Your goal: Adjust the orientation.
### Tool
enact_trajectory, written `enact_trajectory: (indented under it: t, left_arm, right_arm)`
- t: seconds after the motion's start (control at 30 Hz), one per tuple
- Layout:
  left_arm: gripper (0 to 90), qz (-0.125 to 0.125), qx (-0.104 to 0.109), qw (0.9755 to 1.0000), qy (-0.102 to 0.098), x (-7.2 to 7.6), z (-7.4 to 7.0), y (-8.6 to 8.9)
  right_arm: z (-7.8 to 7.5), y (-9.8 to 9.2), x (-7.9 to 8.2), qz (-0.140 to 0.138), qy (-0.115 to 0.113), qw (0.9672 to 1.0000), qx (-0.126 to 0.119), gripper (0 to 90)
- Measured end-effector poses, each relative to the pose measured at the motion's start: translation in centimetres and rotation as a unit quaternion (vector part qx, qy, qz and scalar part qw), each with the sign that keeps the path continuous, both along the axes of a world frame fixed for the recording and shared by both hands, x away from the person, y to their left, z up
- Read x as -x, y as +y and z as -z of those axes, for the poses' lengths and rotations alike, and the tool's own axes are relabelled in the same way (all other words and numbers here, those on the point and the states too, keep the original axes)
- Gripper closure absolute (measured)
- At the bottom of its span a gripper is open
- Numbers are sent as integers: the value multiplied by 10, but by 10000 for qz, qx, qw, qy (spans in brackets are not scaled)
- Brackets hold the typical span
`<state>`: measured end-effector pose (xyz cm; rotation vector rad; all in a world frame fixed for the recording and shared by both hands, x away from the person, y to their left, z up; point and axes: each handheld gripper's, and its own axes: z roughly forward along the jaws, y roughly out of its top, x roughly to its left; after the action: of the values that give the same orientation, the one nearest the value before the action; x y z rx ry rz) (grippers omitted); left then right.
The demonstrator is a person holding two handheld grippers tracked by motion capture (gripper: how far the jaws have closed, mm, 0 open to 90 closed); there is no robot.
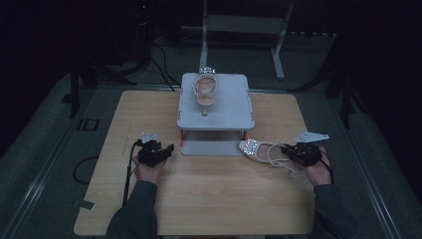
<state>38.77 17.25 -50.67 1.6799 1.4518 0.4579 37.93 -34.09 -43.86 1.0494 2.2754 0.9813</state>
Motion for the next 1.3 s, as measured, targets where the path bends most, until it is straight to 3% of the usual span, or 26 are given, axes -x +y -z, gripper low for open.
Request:
enact_trajectory:
  t: [0.27, 0.63, 1.03, 1.3]
  left_arm:
    - [406, -2, 5, 10000, 3, 0, 0, 0]
    - [406, -5, 9, 10000, 5, 0, 0, 0]
    - [406, -7, 18, 10000, 10, 0, 0, 0]
    - [406, -7, 18, 10000, 14, 0, 0, 0]
  right_arm:
    - [-1, -8, 0, 164, -13, 9998, -102, 832]
    - [-2, -24, -6, 730, 48, 9973, -116, 834]
    - [1, -21, -29, 963, 238, 9947, 276, 808]
    - [3, -30, -43, 853, 465, 9950, 225, 757]
